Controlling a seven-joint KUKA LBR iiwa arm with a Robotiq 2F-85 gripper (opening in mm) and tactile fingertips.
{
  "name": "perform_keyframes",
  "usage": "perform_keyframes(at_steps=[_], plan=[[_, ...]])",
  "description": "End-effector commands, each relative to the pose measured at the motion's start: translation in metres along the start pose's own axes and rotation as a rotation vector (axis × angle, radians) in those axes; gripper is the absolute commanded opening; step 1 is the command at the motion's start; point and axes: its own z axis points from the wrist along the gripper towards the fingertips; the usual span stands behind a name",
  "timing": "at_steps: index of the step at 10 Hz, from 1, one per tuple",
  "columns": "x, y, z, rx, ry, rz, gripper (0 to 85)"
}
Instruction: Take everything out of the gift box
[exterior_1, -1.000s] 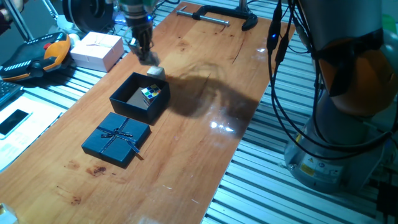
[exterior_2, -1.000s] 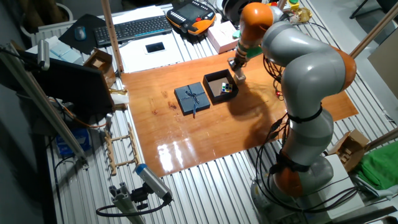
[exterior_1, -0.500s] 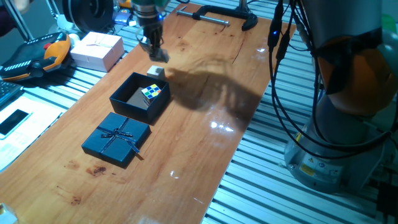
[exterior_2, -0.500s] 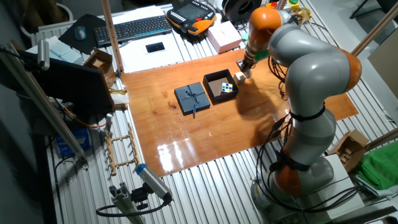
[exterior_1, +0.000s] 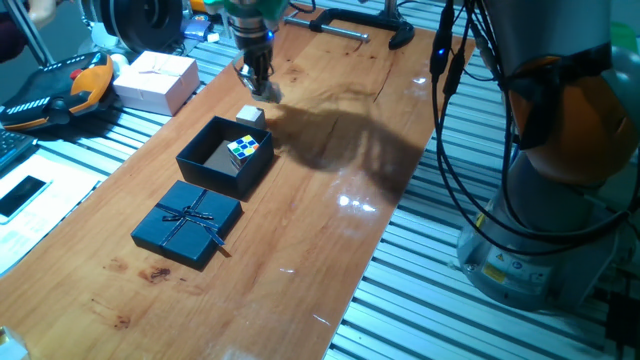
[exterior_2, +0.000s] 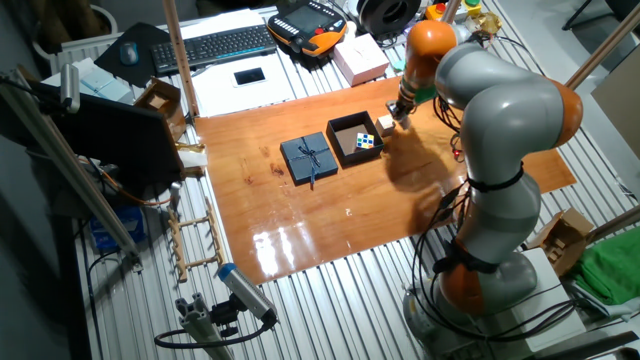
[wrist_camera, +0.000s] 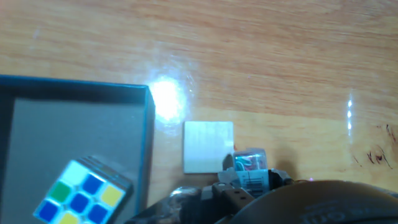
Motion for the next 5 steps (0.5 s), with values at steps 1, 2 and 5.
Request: perform_keyframes(at_steps=[1, 2, 5], plan=[[0.002, -0.002, 0.005, 0.001, -0.003, -0.001, 1.0], [0.004, -0.004, 0.01, -0.007, -0.005, 0.001, 1.0], [0.012, -0.011, 0.02, -0.046, 0.009, 0.042, 1.0]])
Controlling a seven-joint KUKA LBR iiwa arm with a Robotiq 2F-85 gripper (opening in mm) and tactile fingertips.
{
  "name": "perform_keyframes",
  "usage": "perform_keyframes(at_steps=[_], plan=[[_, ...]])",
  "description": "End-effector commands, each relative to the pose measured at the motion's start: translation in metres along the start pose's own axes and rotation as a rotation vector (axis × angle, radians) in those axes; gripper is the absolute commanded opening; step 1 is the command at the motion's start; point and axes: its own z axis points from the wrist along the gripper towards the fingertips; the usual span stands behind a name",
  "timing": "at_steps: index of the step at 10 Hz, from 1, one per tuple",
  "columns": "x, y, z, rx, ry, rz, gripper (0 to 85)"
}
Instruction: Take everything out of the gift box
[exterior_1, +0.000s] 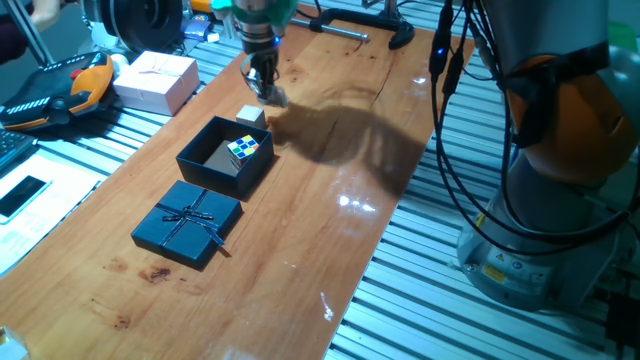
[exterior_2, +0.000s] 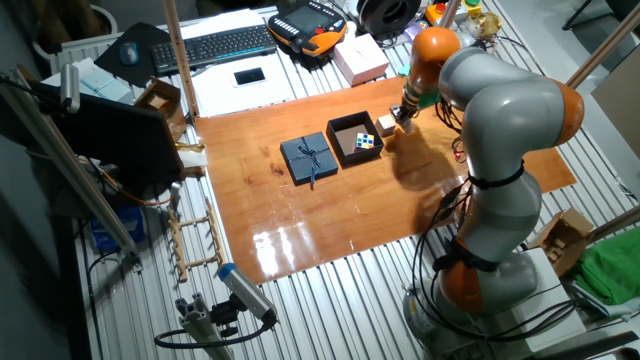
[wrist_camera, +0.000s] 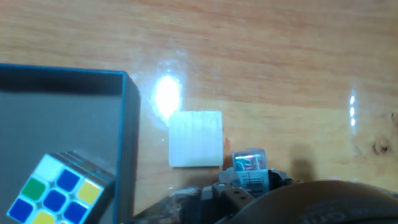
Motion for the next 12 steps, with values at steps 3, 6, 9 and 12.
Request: perform_keyframes(at_steps=[3, 6, 9, 12], plan=[[0.004, -0.003, 0.016, -0.037, -0.007, 0.019, 1.0], [0.004, -0.003, 0.025, -0.053, -0.011, 0.024, 1.7], [0.004, -0.001, 0.036, -0.076, -0.021, 0.039, 15.0], [0.005, -0.001, 0.04, -0.082, -0.037, 0.039, 42.7]])
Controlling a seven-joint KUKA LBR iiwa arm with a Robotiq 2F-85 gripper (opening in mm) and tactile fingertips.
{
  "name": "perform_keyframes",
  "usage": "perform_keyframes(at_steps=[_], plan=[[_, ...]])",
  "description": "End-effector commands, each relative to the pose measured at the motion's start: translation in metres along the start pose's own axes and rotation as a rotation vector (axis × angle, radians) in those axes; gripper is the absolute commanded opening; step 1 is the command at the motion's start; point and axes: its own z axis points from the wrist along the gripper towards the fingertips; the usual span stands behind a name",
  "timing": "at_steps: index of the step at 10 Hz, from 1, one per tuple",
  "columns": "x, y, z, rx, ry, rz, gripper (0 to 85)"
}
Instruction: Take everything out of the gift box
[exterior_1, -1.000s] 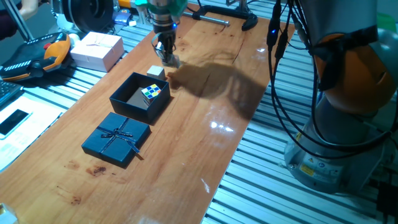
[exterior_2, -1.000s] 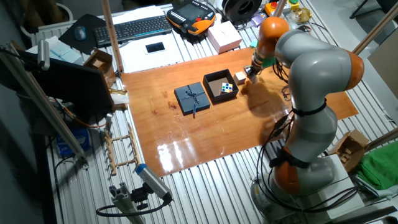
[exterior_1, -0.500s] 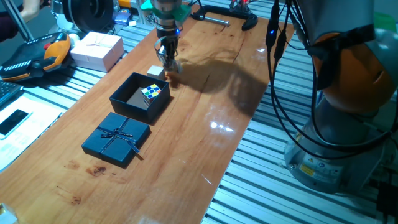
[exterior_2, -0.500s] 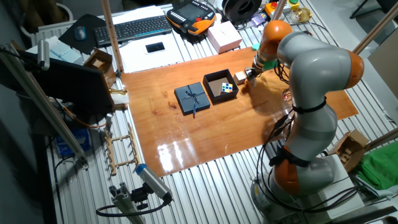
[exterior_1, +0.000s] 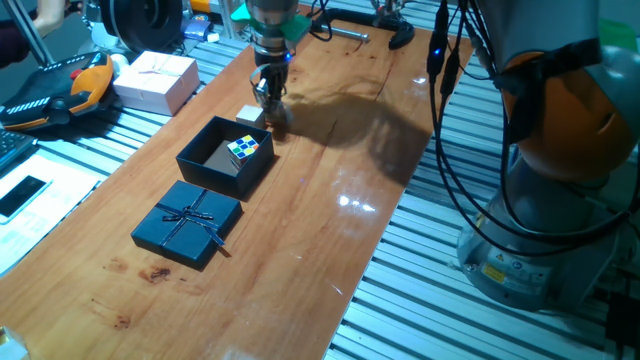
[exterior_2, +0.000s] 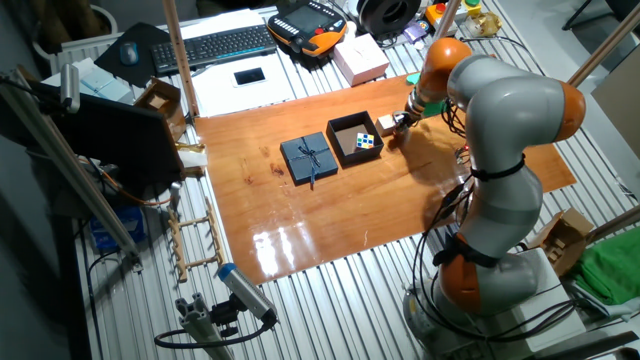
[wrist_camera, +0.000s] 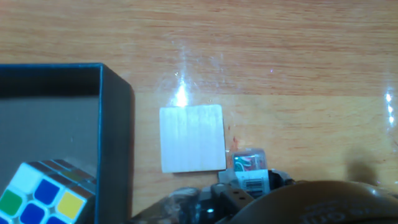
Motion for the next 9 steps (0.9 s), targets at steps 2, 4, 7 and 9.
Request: perform_keyframes(at_steps=[2, 4, 7, 9], plan=[[0.0, 0.0, 0.0, 0.004, 0.002, -0.009, 46.0], [0.0, 0.0, -0.004, 0.013, 0.003, -0.014, 50.7], [-0.005, 0.005, -0.027, 0.032, 0.007, -0.009, 52.7], [-0.011, 0.019, -0.044, 0.028, 0.024, 0.033, 52.3]])
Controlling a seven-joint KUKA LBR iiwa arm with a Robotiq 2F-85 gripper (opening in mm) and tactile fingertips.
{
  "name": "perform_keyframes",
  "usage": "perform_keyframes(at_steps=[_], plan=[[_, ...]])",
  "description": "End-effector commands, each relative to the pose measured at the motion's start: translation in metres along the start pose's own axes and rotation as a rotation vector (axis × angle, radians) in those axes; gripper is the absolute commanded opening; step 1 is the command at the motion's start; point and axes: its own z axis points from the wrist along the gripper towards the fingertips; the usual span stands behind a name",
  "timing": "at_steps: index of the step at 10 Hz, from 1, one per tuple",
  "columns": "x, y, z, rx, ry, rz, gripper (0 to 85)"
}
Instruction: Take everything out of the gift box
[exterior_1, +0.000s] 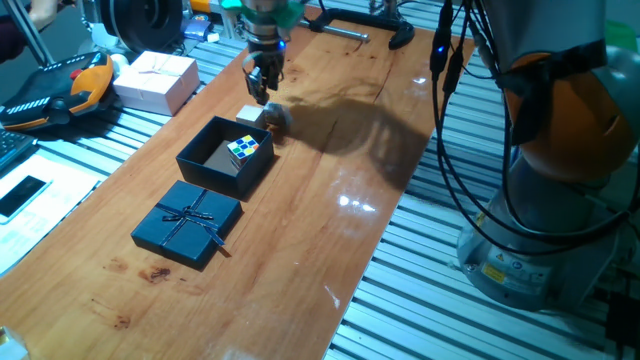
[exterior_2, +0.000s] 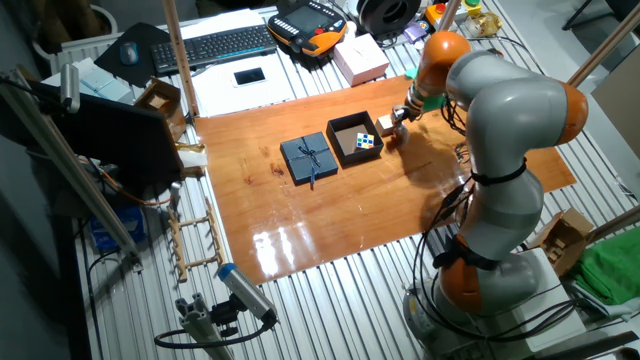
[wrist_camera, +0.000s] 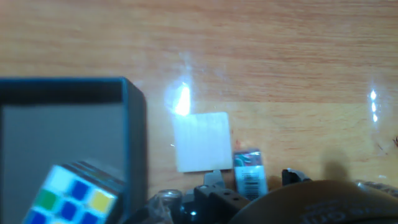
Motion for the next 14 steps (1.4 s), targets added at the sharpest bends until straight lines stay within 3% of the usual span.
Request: perform_keyframes(at_steps=[1, 5, 7, 11, 14], plan=[[-0.002, 0.01, -0.006, -0.001, 0.003, 0.022, 52.3], [-0.011, 0.053, -0.024, 0.017, 0.029, 0.131, 53.0], [-0.004, 0.08, -0.026, 0.03, 0.027, 0.195, 53.3], [0.0, 0.115, -0.024, 0.047, 0.042, 0.319, 56.0], [0.007, 0.136, -0.018, 0.05, 0.048, 0.431, 65.3]])
